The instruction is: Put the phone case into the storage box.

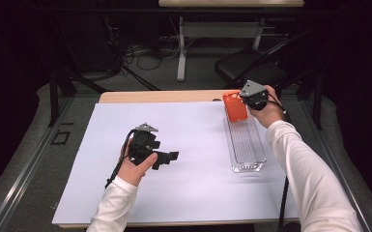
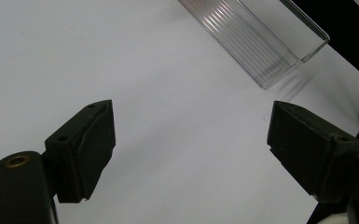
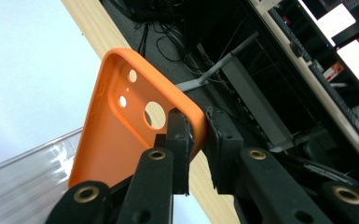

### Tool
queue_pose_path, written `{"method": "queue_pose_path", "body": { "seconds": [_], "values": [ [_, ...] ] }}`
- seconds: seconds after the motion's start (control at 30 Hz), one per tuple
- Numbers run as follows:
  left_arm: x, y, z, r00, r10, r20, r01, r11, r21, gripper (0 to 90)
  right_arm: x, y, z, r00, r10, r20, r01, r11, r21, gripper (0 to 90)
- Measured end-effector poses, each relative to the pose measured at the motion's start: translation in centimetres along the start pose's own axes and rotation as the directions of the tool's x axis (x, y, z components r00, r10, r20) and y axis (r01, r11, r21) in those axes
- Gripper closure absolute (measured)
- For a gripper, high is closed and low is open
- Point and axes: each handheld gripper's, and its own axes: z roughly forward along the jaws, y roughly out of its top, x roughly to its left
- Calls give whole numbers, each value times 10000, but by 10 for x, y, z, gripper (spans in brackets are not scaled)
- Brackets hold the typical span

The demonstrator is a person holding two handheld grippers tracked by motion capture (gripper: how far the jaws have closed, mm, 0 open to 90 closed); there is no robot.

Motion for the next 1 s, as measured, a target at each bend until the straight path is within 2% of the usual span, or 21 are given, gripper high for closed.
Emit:
{"method": "queue_pose_path", "body": {
  "seconds": [0.2,0.43,1.0],
  "values": [
    [0,0,0,10000,-30,-9,30,10000,30,157,-1,0,2,9988,-499,-19,499,9987,-97,800],
    [0,-1,2,10000,-44,-35,44,10000,55,157,-5,-5,3,9990,-443,1,443,9989,-174,792],
    [1,-1,3,10000,-57,11,57,9999,117,157,-14,-21,5,9993,-51,377,34,9990,448,764]
  ]
}}
